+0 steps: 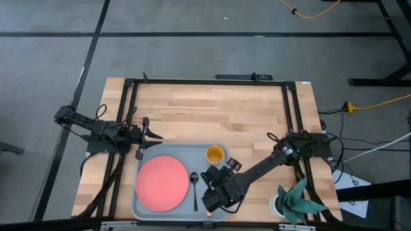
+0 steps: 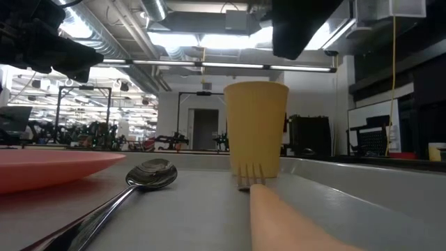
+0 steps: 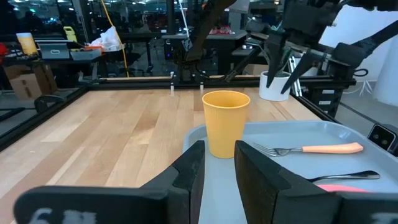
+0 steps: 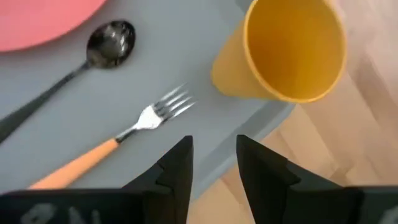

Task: Pick and place plate/cup/fork/spoon on tray
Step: Return to Home Position

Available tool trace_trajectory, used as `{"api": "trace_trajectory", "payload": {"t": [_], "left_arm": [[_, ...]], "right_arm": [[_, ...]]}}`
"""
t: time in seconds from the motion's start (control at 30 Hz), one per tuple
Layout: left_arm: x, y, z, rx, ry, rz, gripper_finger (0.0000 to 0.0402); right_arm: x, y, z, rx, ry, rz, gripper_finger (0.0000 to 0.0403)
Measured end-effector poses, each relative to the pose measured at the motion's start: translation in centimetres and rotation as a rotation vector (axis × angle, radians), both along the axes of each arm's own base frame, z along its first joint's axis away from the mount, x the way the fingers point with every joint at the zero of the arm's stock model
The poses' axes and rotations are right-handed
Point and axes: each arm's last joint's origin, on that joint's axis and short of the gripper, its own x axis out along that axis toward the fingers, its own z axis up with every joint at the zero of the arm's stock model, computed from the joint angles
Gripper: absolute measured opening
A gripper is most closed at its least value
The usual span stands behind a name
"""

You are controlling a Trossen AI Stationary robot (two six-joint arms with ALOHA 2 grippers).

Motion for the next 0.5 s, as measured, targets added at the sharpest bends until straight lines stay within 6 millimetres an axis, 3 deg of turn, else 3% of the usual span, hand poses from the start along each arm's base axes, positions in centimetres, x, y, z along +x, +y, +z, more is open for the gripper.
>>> {"api": "trace_trajectory", "payload": {"t": [0.37,0.5], "left_arm": [[0.0,0.0,0.0,0.000,0.000,-0.001,0.0080],[0.0,0.0,0.0,0.000,0.001,-0.001,0.0080]], "right_arm": [[-0.5,0.0,1.1,0.028,0.073,0.157,0.0127],[-0.1,0.2,-0.5,0.032,0.064,0.194,0.0127]]}}
